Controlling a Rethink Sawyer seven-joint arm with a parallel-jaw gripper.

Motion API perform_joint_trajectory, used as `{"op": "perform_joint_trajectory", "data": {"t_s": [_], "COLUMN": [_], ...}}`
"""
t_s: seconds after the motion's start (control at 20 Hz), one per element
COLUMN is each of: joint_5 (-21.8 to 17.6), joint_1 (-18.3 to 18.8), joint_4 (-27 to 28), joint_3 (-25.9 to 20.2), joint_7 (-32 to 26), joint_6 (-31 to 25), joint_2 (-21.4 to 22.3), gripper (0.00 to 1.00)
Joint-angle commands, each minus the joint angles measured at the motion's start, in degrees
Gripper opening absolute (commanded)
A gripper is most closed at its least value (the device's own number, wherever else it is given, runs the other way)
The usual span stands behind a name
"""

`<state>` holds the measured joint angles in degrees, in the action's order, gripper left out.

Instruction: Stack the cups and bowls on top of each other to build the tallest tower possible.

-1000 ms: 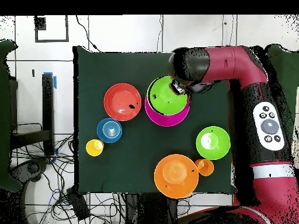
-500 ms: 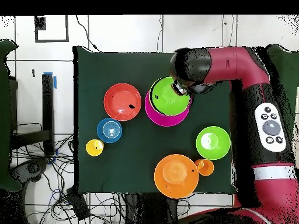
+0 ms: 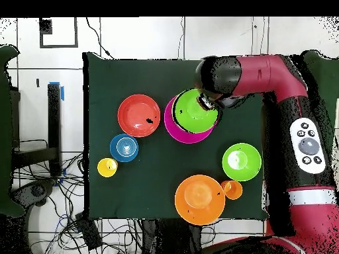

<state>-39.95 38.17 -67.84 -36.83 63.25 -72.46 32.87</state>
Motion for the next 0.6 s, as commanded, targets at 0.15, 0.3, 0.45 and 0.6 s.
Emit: {"op": "perform_joint_trajectory", "data": {"t_s": [0.15,0.3,0.45,0.6], "joint_5": [-2.8,-2.6,-2.1,-1.6], "joint_1": [-1.9,-2.0,-1.9,-1.5], "joint_4": [-2.9,-3.3,-3.8,-4.2], "joint_3": [3.4,3.5,3.3,2.7], "joint_7": [-11.1,-10.8,-10.7,-10.6], "joint_6": [-7.0,-7.0,-6.9,-5.9], "joint_2": [-0.5,-0.6,-0.8,-0.9], "gripper": [0.0,0.0,0.0,0.0]}}
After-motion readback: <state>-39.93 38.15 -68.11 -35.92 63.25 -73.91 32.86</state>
